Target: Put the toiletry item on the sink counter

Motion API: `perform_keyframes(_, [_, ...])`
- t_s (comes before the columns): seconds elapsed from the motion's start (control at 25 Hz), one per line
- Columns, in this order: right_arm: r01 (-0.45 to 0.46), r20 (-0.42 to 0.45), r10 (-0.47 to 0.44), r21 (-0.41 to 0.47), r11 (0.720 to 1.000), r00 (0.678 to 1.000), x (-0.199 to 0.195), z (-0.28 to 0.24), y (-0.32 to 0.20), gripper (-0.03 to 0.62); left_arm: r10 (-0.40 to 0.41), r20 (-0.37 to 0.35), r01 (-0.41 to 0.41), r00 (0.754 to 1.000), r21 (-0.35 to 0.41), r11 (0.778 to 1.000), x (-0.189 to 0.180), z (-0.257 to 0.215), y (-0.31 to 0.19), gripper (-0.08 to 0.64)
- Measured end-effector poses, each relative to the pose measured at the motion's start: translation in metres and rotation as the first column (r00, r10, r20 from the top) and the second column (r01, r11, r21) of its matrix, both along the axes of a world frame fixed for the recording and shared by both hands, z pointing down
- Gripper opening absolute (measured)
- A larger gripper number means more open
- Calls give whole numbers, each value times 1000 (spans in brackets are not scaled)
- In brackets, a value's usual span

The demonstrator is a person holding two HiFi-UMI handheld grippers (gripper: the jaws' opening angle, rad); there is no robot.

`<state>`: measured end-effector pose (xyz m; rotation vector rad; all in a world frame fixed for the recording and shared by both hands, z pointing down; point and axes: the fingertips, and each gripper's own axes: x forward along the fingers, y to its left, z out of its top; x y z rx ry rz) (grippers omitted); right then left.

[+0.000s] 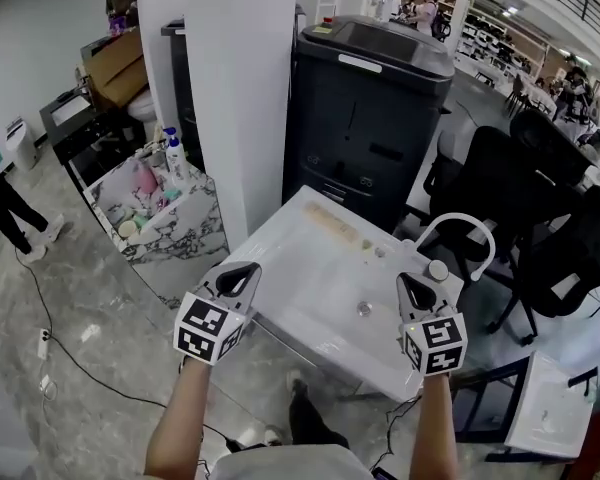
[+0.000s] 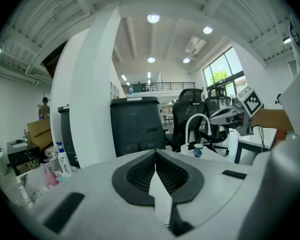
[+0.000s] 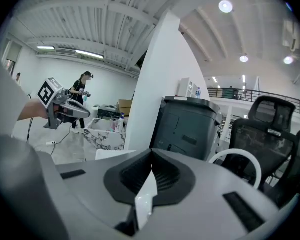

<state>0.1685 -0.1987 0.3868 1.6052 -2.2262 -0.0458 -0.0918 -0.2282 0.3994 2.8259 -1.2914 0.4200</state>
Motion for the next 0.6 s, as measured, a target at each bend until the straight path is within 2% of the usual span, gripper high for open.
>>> perform_keyframes(0.28, [18, 30, -20, 52, 998, 999, -17, -25, 61, -3, 18, 23, -20, 1000, 59, 998, -7, -25, 55, 9])
perform_keyframes(0.6, [26, 49, -31, 97, 995, 998, -29, -42, 105, -3, 26, 14, -27, 1000, 122, 992, -15, -54, 98, 11])
